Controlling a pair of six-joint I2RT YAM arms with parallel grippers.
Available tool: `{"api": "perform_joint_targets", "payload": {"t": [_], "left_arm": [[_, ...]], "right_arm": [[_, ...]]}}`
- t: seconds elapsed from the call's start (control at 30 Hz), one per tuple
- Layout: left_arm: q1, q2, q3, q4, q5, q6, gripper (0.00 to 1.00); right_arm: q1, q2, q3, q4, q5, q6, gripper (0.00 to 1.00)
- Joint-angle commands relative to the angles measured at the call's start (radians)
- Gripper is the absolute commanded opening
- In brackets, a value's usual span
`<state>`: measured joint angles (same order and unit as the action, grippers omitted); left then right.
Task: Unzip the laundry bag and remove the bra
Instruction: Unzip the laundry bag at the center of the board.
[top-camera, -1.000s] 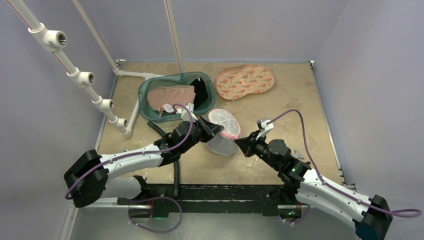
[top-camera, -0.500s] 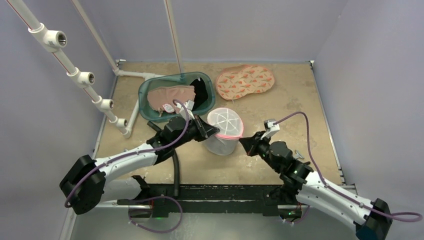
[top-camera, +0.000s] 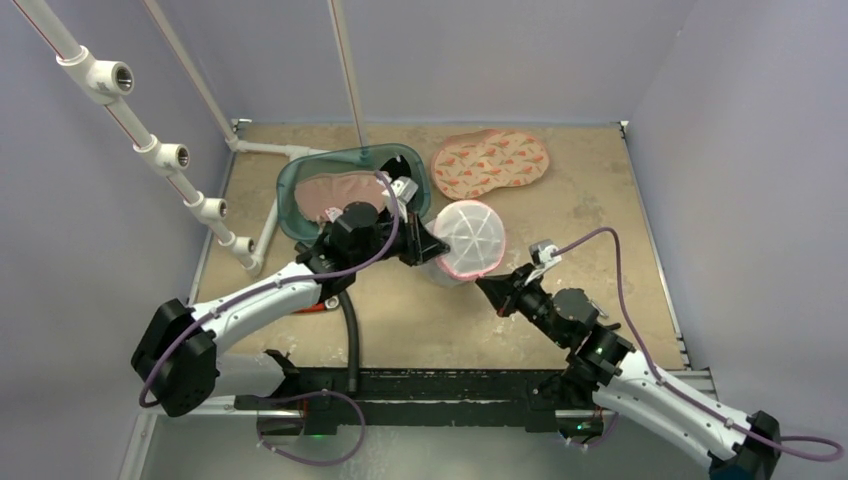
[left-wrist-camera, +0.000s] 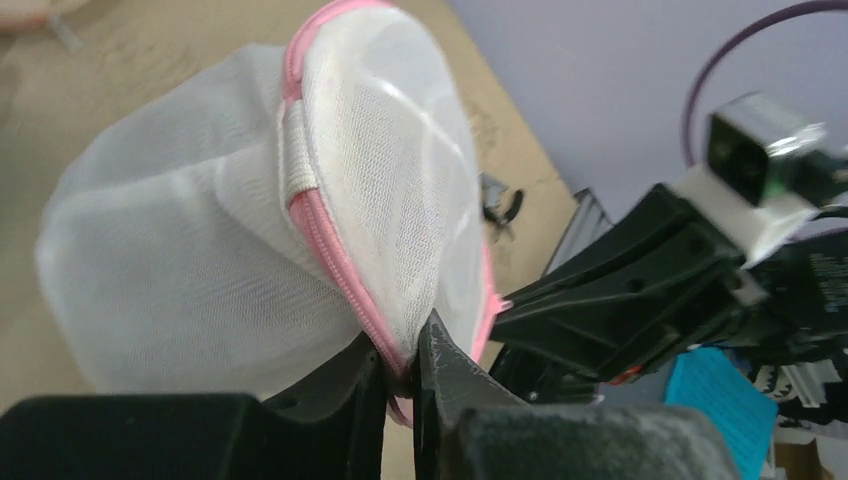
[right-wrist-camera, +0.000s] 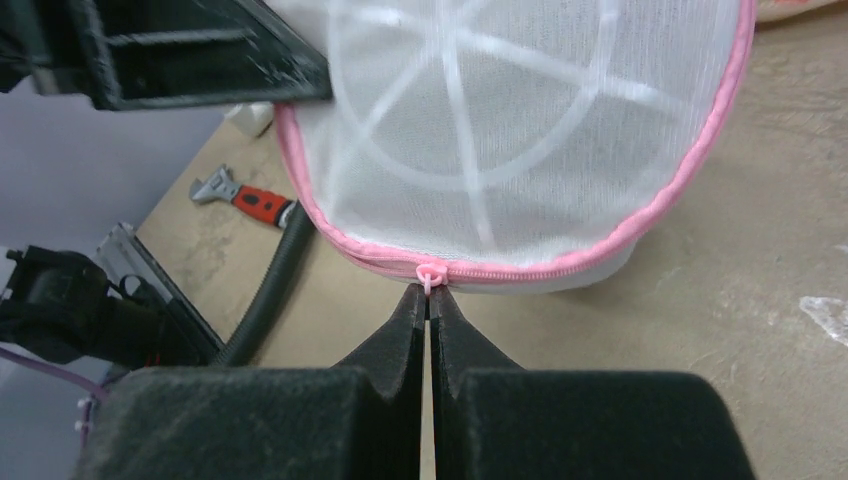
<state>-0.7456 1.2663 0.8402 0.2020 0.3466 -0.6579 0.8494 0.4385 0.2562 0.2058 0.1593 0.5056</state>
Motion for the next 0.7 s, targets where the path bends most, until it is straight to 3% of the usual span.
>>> {"api": "perform_joint_targets", "payload": {"t": [0.0,0.13,0.33,0.5,0.67], "left_arm": [[0.020,0.019,-0.184,0.070,-0.067,-0.036,0.19],[0.020,0.028,-0.285,0.125,-0.130,-0.125,0.48],[-0.026,-0.172,-0.355,0.077,-0.273,-0.332,0.68],[-0.141,-0.333,-0.422,0.086,-0.478,-0.567,0.70],[-0.354,-0.233,-0.444,0.261,-0.672,-0.769,0.70]], "right_arm": [[0.000,0.039,-0.035,0.095,-0.060,-0.005,0.00],[0.000,0.088,-0.038,0.115,-0.069,-0.006,0.00],[0.000,0.111,-0.034,0.119,-0.055,-0.011,0.00],[0.000,0.134,-0.030,0.130,-0.038,-0.011,0.00],[-0.001,0.147,-0.025,0.130,-0.028,-0.009,0.00]]}}
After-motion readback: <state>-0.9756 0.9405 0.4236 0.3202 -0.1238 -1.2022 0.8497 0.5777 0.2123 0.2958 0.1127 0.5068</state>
